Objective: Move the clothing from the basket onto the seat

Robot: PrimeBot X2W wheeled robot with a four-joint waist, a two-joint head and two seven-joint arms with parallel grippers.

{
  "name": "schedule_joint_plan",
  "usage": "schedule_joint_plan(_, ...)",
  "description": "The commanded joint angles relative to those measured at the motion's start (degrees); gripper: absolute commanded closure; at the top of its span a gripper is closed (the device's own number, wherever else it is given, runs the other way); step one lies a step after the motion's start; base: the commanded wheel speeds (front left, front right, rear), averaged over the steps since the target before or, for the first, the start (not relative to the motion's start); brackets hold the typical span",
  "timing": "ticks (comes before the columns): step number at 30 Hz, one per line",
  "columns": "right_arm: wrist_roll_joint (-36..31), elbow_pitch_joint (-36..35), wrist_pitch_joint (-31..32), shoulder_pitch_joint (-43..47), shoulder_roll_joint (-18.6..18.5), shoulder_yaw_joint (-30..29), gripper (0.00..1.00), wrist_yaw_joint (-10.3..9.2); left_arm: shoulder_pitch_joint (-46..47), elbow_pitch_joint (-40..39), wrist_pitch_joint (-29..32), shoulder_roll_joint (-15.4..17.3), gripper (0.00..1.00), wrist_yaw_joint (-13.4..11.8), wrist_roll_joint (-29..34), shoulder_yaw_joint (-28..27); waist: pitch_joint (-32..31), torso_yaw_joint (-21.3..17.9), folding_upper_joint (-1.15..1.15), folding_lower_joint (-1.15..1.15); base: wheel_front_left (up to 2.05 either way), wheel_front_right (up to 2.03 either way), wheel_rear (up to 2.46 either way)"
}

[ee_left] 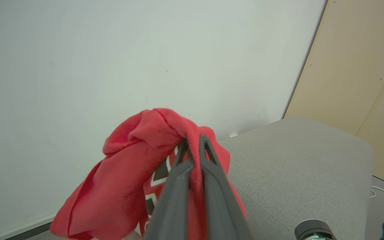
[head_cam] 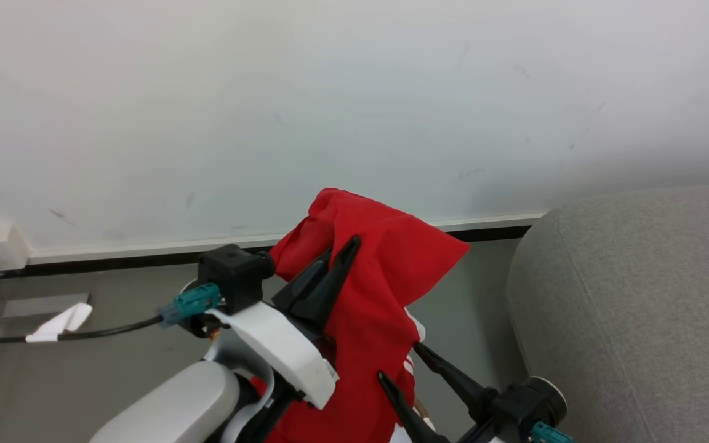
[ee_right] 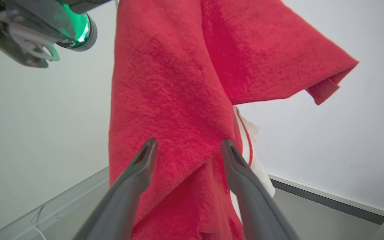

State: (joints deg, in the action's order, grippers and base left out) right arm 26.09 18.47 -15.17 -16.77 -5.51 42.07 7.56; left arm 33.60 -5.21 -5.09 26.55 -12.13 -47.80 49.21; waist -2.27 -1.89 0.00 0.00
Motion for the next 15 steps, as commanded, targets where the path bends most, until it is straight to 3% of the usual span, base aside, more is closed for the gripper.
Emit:
schedule_joint_plan(1, -0.53, 0.13, 0.03, 0.81, -0.45, -0.45, 0.00, -0.14, -0.02, -0.15, 0.09, 0.42, 1.00, -0.04, 0.34, 0.09, -0.07, 0.04, 0.00, 0.00, 0.00, 0.00, 0.00)
schedule_joint_plan(15, 2.81, 2.75, 0.03, -0.03, 0.67, 2.22, 0.00, -0.14, 0.95, -1.79, 0.98, 0.52, 1.00, -0.51, 0.77, 0.55, -0.54, 0.54, 0.00, 0.00, 0.00, 0.00, 0.00)
